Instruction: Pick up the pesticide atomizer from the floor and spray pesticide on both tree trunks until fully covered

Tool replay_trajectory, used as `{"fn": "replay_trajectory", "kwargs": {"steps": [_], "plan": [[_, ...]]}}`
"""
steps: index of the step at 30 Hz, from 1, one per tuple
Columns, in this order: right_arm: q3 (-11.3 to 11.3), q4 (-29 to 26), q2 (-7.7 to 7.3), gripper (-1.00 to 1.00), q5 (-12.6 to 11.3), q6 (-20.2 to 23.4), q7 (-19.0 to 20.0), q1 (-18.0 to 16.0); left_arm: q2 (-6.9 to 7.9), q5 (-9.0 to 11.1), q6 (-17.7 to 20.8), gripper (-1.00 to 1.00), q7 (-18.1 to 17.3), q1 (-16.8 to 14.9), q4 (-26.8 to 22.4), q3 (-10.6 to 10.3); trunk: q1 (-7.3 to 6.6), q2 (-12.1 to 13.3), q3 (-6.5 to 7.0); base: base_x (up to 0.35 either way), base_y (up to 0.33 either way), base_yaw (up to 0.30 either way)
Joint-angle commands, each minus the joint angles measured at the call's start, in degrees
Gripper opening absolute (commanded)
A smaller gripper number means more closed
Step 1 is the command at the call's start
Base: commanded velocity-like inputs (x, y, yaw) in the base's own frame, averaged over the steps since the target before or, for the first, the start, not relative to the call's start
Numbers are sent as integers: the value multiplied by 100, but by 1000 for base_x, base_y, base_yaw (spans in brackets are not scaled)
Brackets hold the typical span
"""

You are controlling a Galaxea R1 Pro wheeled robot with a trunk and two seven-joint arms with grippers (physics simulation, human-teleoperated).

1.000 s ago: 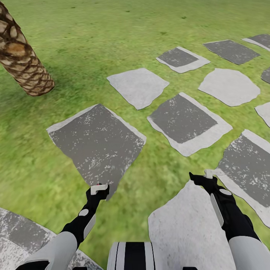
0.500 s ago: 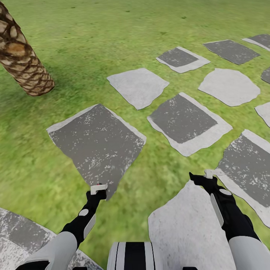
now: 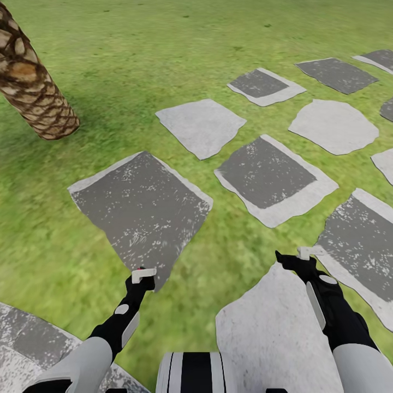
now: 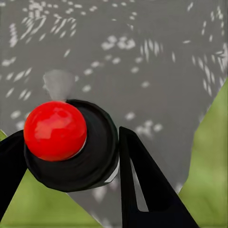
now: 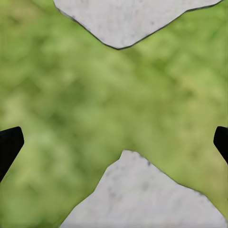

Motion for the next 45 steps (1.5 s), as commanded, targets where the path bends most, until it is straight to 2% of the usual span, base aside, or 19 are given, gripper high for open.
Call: {"fn": "replay_trajectory", "kwargs": {"steps": [1, 7, 20, 22, 27, 30, 36, 40, 42, 43, 45], "plan": [[0, 0, 0, 100, 0, 1, 0, 0, 0, 1, 0, -100, 3, -2, 3, 4, 0, 0, 0, 0, 0, 0], [0, 0, 0, 100, 0, 2, 0, -3, 0, -34, -7, -100, -6, 1, 4, -9, 0, 0, 0, 0, 0, 0], [7, 3, 0, 100, -6, 2, 0, -1, -5, -46, 43, -100, -62, -12, -89, -30, -33, 17, 288, 0, 0, 0], [18, 17, 4, 100, -17, 2, 0, -1, -29, -50, 120, -100, -71, -37, -107, -92, -39, 20, 332, 0, 0, 0], [35, 41, 68, 100, -31, 0, 7, -3, -2, -52, 667, -100, -76, -44, -105, -167, -51, 27, 443, 0, 0, 0], [42, 74, 208, 100, -34, -4, 10, 3, 21, -73, 1005, -100, -76, -32, -104, -177, -59, 31, 509, 0, 0, 0], [83, 225, 654, 100, -23, -2, 6, 5, 82, -78, 1602, -100, -27, -10, -108, -124, -75, 39, 642, 0, 0, 0], [403, 243, 739, 100, -3, 3, -7, 13, 244, -58, 1792, -100, -6, -5, -106, -92, -85, 44, 745, 0, 0, -9], [430, 217, 741, 100, -1, 8, -8, 13, 367, -44, 1944, -100, -9, 4, -105, -84, -90, 47, 806, 0, 0, -19], [439, 201, 744, 100, -1, 9, -12, 13, 519, -11, 2007, -100, -50, 5, -111, -78, -93, 48, 836, 0, 0, -8], [444, 186, 749, 100, -8, 8, -11, 14, 640, 27, 2050, -100, -91, 4, -146, -69, -98, 51, 898, 0, 0, -4]]}}
